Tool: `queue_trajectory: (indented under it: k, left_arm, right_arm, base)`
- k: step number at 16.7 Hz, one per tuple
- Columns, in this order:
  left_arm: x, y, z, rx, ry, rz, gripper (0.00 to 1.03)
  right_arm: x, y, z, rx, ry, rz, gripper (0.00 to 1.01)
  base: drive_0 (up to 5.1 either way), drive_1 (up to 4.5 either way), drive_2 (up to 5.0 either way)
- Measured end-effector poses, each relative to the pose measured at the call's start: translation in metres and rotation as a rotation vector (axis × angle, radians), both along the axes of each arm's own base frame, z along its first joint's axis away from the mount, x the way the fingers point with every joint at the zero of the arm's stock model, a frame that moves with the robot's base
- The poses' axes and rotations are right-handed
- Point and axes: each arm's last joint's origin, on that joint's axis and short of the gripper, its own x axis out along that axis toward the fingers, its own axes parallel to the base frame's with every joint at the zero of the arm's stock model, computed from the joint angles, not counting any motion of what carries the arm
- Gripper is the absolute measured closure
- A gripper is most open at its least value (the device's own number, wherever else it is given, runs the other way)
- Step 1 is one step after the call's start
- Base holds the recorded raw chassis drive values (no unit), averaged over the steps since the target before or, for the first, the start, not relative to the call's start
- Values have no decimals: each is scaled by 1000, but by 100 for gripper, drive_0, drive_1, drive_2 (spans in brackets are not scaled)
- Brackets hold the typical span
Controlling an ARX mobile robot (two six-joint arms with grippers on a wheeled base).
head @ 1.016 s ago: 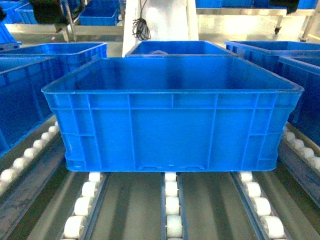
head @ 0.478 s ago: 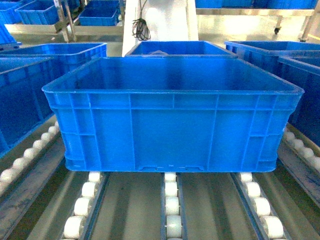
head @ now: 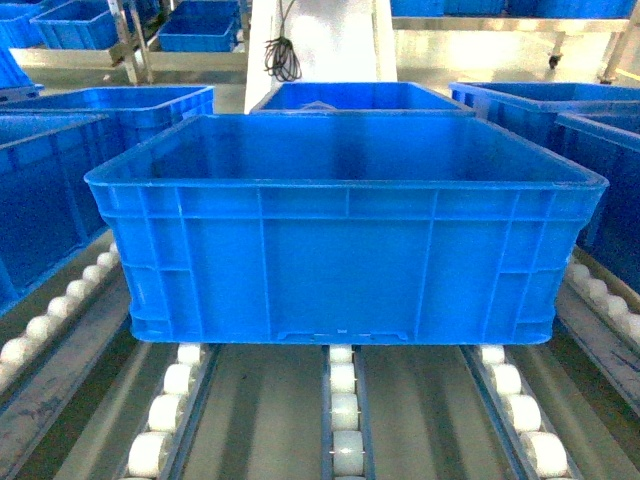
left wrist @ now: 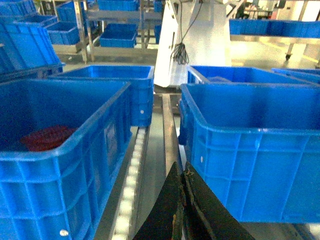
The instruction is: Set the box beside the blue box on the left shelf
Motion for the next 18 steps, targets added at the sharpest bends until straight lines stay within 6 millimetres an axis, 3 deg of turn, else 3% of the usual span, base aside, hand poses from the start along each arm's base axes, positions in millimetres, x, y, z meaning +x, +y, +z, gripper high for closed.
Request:
queue_trajectory:
  k: [2,8,18]
  left_arm:
    - [-7,0,-5,1,35,0,102]
    - [-26,0,2,1,5,-1,102]
    - [-50,0,-3,1,29,-2,102]
  right_arm:
    - [-8,0,-12,0,34,0,100]
    - [-28,0,-2,0,-18,0,100]
    - [-48,0,-7,0,23,0,100]
  base:
    - [0,0,0]
    - [0,0,0]
    - [0,0,0]
